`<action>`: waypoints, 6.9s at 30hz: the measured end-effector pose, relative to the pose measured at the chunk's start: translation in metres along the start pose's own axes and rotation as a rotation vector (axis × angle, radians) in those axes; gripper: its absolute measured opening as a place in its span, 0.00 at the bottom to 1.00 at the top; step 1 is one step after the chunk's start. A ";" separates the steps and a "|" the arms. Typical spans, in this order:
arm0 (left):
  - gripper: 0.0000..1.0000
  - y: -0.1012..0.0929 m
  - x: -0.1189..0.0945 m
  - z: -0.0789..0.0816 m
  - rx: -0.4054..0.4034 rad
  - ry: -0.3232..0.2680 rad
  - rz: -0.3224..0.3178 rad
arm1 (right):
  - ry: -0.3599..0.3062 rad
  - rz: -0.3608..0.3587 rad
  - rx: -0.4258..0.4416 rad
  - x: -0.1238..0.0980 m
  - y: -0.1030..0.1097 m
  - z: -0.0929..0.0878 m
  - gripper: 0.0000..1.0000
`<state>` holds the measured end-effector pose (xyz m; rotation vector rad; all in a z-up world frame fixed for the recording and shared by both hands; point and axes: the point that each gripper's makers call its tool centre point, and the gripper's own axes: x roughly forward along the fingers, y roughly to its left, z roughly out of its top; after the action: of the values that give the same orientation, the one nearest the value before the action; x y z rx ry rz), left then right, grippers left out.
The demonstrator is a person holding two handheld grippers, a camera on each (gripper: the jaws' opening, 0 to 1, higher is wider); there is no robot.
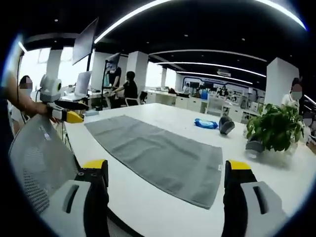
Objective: Fold the towel on the table until its edges align and the towel forms a compact rectangular stack.
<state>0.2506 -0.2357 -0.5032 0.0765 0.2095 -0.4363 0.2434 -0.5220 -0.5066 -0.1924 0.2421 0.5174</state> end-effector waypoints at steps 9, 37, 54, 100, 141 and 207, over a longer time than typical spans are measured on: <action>0.84 -0.007 0.002 -0.005 0.013 0.023 -0.040 | -0.009 -0.031 0.022 0.000 -0.004 0.000 0.99; 0.82 0.004 -0.001 -0.012 -0.018 0.062 0.017 | 0.121 0.079 0.070 0.002 0.011 -0.025 0.84; 0.86 0.016 -0.004 -0.014 -0.113 0.071 0.084 | -0.053 0.249 0.140 -0.004 0.034 0.004 0.77; 0.13 -0.108 0.094 0.047 0.032 0.145 -0.364 | 0.300 0.154 0.115 0.007 -0.090 -0.069 0.18; 0.51 -0.251 0.159 -0.033 0.092 0.212 -0.560 | 0.632 0.192 -0.003 0.042 -0.097 -0.164 0.05; 0.04 -0.275 0.147 -0.053 0.753 0.166 -0.654 | 0.560 0.362 0.307 0.045 -0.103 -0.089 0.04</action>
<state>0.2539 -0.5388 -0.5948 0.8009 0.2215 -1.1483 0.3181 -0.6104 -0.5917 0.0130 0.9082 0.7710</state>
